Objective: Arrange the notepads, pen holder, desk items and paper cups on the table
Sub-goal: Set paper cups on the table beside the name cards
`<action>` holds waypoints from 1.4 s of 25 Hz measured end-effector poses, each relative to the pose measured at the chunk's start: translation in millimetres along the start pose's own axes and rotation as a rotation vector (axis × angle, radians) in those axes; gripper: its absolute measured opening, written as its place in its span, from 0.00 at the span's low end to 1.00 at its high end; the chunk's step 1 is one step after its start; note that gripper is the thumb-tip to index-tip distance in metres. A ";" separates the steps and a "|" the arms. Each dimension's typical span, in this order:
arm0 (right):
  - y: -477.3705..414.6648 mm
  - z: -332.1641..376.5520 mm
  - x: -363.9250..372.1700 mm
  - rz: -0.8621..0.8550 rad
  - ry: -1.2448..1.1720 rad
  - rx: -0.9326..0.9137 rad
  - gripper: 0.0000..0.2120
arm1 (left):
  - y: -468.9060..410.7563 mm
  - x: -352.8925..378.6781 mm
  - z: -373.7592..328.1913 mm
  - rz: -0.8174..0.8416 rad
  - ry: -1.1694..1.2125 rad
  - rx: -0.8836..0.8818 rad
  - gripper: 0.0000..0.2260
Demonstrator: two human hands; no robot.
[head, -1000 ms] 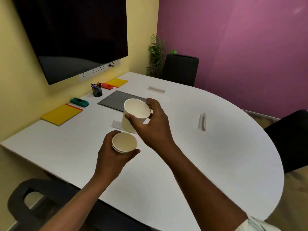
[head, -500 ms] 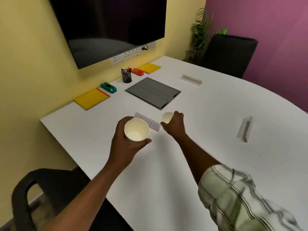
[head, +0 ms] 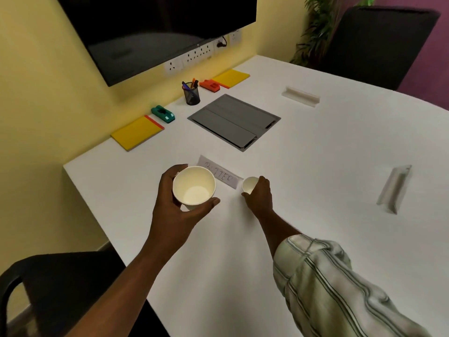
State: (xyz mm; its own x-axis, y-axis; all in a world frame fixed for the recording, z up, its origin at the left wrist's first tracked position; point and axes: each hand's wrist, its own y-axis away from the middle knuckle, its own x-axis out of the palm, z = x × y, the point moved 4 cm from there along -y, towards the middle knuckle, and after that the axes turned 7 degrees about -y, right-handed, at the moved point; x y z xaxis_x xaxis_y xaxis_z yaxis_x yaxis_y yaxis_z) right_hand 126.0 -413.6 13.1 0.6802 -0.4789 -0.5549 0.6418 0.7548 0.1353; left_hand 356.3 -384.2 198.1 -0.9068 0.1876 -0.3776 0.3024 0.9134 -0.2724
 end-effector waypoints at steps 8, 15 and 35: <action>-13.7 -13.1 10.4 0.050 -0.006 0.022 0.33 | 1.1 15.7 6.1 0.038 -0.070 -0.005 0.37; -10.0 -6.5 -0.1 0.035 0.069 0.020 0.42 | 7.2 18.4 -0.5 0.023 -0.101 -0.044 0.35; 229.5 86.3 -160.4 0.053 -0.550 -0.289 0.14 | 129.5 20.3 -62.1 -0.010 -0.113 -0.085 0.30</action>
State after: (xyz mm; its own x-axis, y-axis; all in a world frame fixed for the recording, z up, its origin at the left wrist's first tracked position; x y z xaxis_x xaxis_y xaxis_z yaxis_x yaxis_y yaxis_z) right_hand 194.7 -202.2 204.0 0.8405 -0.5403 -0.0395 0.5329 0.8377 -0.1193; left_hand 358.8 -239.7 210.1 -0.8693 0.1413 -0.4736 0.2636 0.9431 -0.2025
